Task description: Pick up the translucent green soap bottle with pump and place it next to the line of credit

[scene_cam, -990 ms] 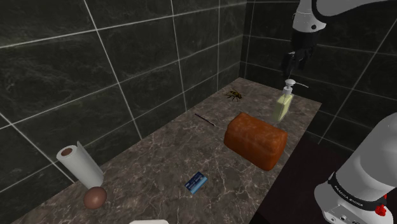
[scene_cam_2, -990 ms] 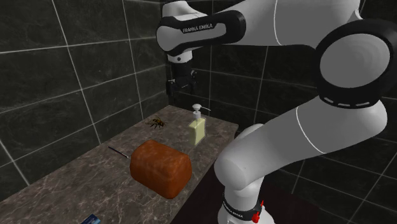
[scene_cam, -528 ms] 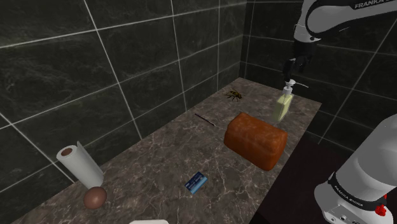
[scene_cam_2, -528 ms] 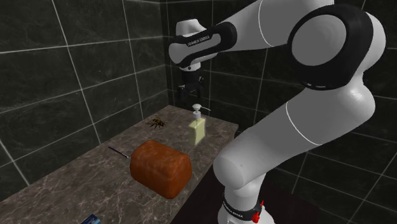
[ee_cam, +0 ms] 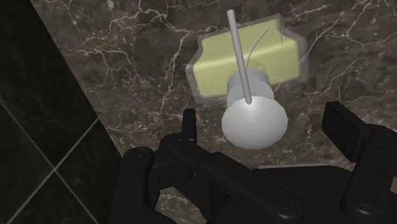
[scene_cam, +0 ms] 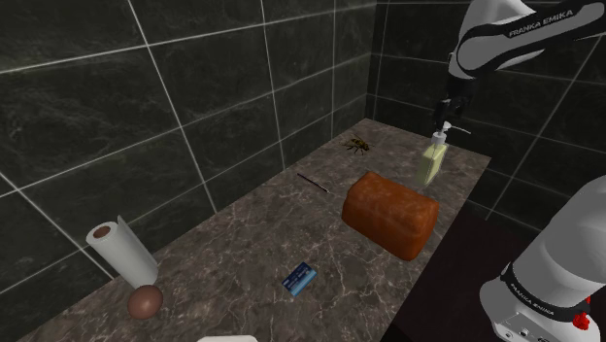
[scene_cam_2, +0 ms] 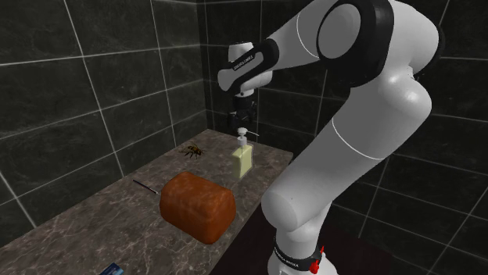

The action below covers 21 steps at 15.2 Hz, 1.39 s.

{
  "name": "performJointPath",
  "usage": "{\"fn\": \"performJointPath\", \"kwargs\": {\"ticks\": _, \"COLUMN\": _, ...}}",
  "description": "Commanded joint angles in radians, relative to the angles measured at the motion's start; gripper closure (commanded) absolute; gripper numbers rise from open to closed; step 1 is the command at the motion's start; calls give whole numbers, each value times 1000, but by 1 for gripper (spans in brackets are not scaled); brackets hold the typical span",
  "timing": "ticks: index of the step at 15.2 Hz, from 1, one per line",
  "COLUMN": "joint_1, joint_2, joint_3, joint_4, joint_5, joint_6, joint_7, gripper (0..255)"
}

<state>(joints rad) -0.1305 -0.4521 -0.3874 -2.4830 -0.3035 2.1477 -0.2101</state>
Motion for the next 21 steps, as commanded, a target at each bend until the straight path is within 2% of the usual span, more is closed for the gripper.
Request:
{"fn": "performJointPath", "kwargs": {"ticks": 1, "joint_1": -1, "joint_2": 16, "joint_3": -8, "joint_4": -15, "joint_5": -3, "joint_6": 33, "joint_7": -1, "gripper": 0}}
{"fn": "performJointPath", "kwargs": {"ticks": 6, "joint_1": -1, "joint_2": 54, "joint_3": -25, "joint_4": -47, "joint_5": -7, "joint_6": 104, "joint_7": -3, "gripper": 0}}
{"fn": "performJointPath", "kwargs": {"ticks": 13, "joint_1": -1, "joint_2": 54, "joint_3": -25, "joint_4": -47, "joint_5": -7, "joint_6": 103, "joint_7": -3, "gripper": 0}}
{"fn": "performJointPath", "kwargs": {"ticks": 14, "joint_1": -1, "joint_2": 54, "joint_3": -25, "joint_4": -47, "joint_5": -7, "joint_6": 103, "joint_7": -3, "gripper": 255}}
{"fn": "performJointPath", "kwargs": {"ticks": 21, "joint_1": -2, "joint_2": 54, "joint_3": -25, "joint_4": -47, "joint_5": -7, "joint_6": 103, "joint_7": -3, "gripper": 255}}
